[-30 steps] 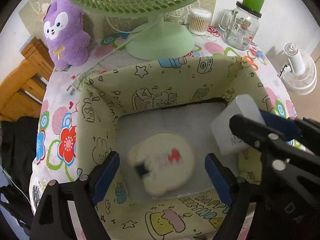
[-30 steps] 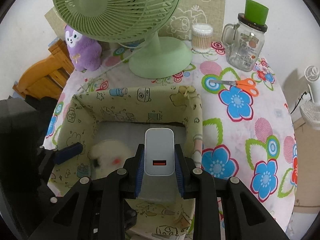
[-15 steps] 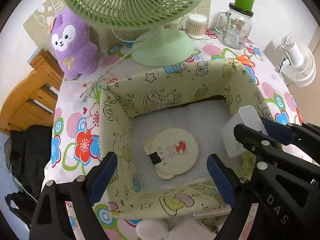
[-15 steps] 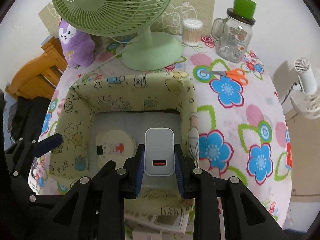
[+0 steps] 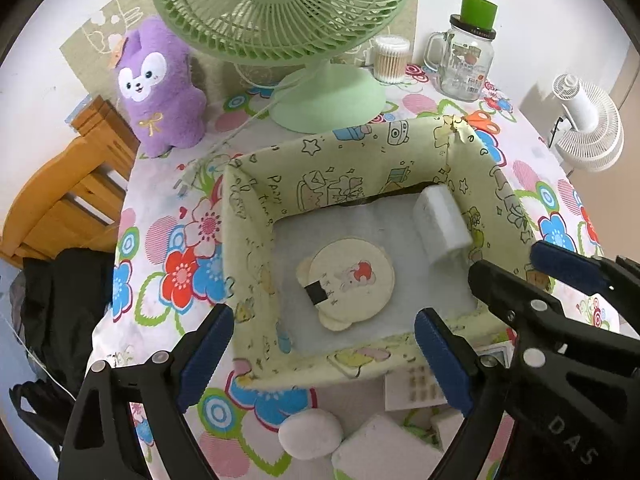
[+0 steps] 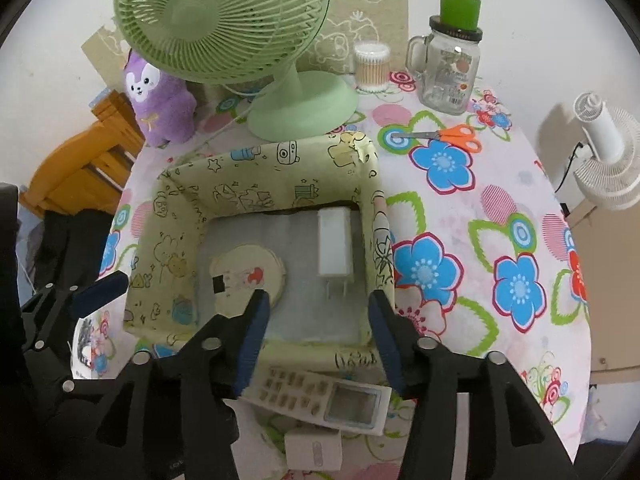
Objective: Organize rigid objects
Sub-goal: 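Open left gripper releasing coaster while right tool lowers charger into box and releases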
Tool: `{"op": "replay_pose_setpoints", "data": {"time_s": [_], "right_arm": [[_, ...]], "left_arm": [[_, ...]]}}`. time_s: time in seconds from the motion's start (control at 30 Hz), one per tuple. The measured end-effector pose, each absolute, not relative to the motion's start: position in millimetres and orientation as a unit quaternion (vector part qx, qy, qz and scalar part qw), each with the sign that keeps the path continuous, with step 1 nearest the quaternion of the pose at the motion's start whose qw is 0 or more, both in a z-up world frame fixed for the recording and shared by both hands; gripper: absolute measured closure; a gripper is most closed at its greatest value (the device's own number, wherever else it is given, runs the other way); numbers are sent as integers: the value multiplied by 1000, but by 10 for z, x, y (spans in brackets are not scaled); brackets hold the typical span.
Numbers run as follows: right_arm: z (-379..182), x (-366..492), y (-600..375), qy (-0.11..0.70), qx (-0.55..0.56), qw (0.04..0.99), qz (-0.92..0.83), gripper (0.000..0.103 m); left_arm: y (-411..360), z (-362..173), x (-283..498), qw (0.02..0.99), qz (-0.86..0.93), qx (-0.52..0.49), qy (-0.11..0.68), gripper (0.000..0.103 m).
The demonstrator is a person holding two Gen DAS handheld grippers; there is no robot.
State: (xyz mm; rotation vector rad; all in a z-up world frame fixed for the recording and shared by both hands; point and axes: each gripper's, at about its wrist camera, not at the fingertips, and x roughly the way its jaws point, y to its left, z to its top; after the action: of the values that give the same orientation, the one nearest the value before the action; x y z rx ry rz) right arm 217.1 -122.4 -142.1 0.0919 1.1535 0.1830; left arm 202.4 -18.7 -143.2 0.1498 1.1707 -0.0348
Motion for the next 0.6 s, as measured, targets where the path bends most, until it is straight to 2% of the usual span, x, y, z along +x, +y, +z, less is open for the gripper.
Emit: {"op": "replay_pose_setpoints", "data": {"time_s": [0.03,0.13,0.6], "right_arm": [[-1398,2144,-1218,541,41,836,83,36],[-1316,2055,-1232,527,32,847,66,27],[-1040,1591,-1375,509,41,858,52,17]], "left_arm": [[-176,-1419,2008,831,-17,69,551,10],[-135,-1362,1928,834,-17,64,548,10],[-100,-1075,1519,849,-37,55,525,9]]}}
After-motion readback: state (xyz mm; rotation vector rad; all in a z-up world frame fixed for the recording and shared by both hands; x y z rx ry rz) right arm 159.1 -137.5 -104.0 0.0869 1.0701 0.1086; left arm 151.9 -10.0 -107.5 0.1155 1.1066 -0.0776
